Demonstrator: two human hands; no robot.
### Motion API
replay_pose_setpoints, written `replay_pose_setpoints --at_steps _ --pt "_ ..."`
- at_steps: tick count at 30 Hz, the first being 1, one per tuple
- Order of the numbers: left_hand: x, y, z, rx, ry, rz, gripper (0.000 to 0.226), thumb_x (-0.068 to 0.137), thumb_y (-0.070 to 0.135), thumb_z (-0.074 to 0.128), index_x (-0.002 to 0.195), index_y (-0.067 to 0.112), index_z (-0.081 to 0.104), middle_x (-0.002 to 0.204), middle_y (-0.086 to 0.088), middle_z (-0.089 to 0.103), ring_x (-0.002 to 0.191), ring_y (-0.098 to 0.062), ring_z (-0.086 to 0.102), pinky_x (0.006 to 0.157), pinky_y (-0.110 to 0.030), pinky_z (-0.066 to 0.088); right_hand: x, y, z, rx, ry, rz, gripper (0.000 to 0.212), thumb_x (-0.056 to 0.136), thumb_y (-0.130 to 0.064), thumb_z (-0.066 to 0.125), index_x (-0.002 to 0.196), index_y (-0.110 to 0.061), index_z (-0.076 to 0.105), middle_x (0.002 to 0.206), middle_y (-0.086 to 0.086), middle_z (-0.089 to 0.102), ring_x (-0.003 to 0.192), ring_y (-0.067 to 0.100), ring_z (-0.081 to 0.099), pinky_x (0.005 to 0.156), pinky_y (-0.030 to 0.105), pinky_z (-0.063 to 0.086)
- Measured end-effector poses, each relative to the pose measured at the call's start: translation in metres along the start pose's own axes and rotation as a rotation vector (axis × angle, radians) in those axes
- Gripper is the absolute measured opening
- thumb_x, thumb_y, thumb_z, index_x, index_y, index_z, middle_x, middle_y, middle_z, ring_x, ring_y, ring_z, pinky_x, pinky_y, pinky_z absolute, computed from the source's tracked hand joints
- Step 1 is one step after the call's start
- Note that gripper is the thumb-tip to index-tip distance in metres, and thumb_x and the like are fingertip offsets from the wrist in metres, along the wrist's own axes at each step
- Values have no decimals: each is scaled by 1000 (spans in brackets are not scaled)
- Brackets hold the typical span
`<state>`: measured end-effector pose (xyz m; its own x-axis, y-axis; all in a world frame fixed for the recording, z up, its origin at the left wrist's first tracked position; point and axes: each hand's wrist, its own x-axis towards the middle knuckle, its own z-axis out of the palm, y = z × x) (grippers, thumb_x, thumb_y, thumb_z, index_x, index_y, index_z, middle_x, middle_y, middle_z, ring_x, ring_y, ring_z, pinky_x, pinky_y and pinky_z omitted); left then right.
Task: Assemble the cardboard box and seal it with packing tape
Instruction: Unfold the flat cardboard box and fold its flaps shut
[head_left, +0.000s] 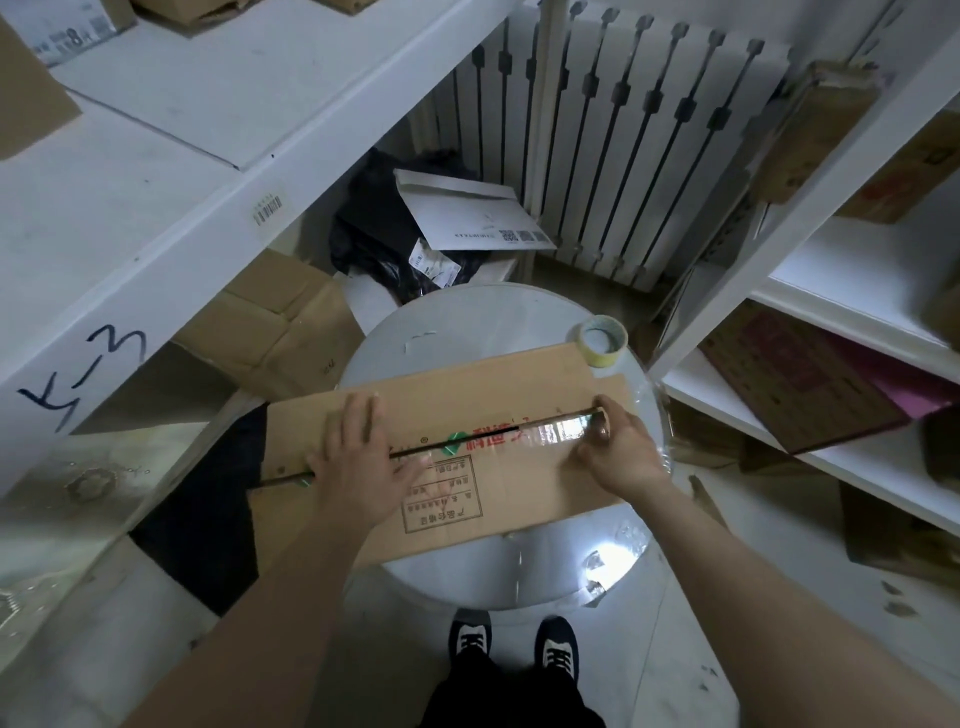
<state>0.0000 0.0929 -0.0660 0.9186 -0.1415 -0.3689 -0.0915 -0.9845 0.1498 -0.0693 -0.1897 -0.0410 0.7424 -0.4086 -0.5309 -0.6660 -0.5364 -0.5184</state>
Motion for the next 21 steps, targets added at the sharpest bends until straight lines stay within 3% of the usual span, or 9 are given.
replay_pose_setpoints --at_steps 4,9,15,21 --pt "3 -31 -1 -104 10 -215 111 74 82 49 151 27 -8 160 -7 -13 147 -36 -9 111 -71 7 10 0 3 73 64 43 71 92 -27 60 152 -24 22 150 12 37 134 33 39 111 44 33" --pt "3 -48 0 -248 -73 -367 116 58 90 55 148 47 -6 158 3 -19 146 -38 -10 104 -77 8 22 -5 9 241 43 139 71 92 -45 57 152 -26 24 149 7 43 133 32 41 108 40 33" --pt "5 -49 -1 -311 52 -421 97 70 83 53 148 49 7 158 3 -2 144 -34 4 106 -68 19 27 -16 20 290 66 164 63 92 -43 55 148 -30 29 141 5 50 129 32 44 105 40 35" --pt "10 -58 -15 -309 81 -442 91 78 81 42 151 42 5 159 -6 0 143 -42 7 107 -67 17 28 -31 15 313 89 100 58 93 -33 55 146 -35 32 137 3 54 125 28 48 106 38 37"
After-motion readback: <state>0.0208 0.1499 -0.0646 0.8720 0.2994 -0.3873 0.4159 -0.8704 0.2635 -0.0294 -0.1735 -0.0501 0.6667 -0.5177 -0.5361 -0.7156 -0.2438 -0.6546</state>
